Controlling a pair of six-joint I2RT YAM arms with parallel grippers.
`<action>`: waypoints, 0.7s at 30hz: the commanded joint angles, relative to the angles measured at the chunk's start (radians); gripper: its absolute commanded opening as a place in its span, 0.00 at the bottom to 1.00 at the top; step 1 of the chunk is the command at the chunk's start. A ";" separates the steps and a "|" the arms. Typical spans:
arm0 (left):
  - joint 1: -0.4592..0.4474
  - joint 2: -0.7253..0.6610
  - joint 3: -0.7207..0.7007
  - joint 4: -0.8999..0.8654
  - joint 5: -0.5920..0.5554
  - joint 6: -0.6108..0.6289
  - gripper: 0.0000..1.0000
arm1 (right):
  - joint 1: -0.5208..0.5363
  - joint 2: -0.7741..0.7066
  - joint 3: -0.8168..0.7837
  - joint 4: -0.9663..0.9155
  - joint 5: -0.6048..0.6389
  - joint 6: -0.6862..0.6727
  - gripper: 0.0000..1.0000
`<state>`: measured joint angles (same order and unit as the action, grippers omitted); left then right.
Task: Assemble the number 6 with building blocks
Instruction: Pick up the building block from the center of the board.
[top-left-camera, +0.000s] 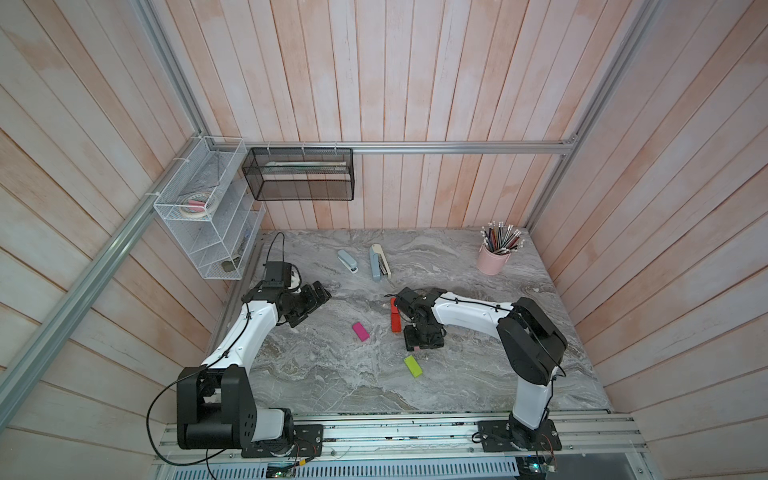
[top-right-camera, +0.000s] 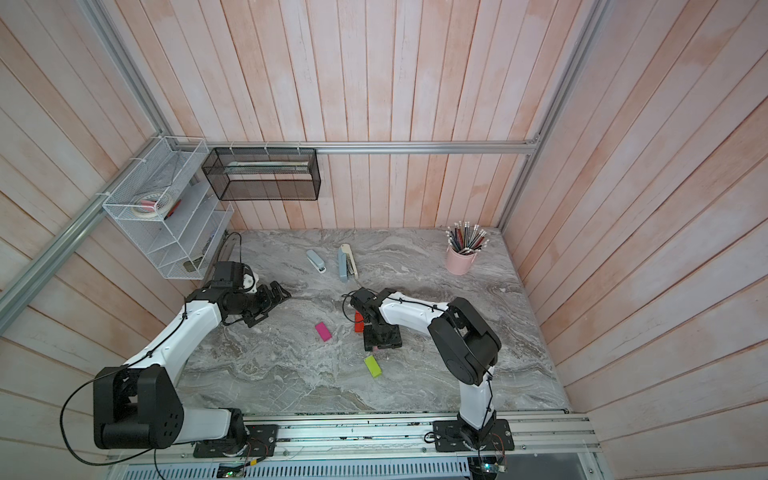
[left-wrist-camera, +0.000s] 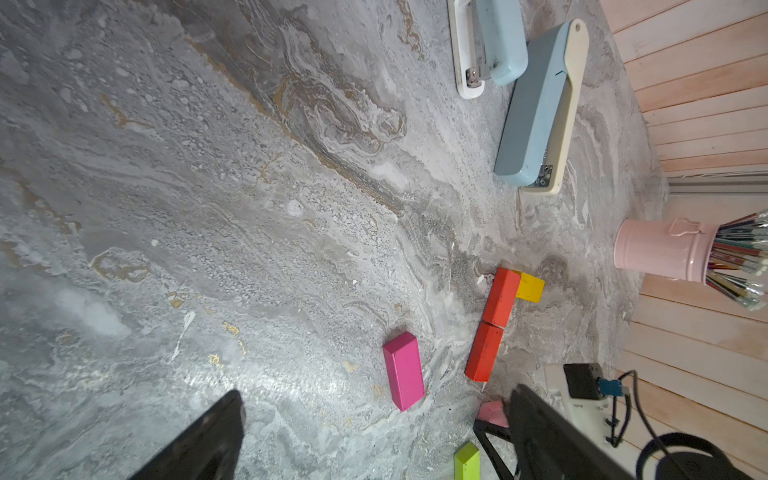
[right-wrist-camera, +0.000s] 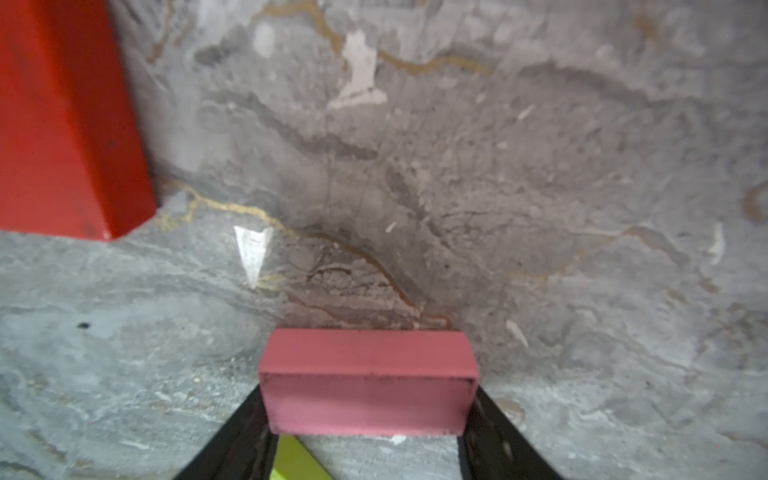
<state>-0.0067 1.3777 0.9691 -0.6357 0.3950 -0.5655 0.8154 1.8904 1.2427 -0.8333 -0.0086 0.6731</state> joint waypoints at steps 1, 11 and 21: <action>0.005 -0.012 -0.007 0.013 -0.005 -0.002 1.00 | -0.002 -0.002 0.009 -0.017 -0.001 -0.001 0.57; 0.005 -0.001 0.003 0.014 0.001 0.012 1.00 | 0.020 0.020 0.119 -0.053 -0.003 0.057 0.56; 0.005 -0.003 0.013 -0.001 0.003 0.031 1.00 | 0.054 0.119 0.237 -0.076 -0.025 0.096 0.55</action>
<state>-0.0067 1.3781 0.9691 -0.6361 0.3958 -0.5594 0.8635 1.9820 1.4517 -0.8680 -0.0246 0.7387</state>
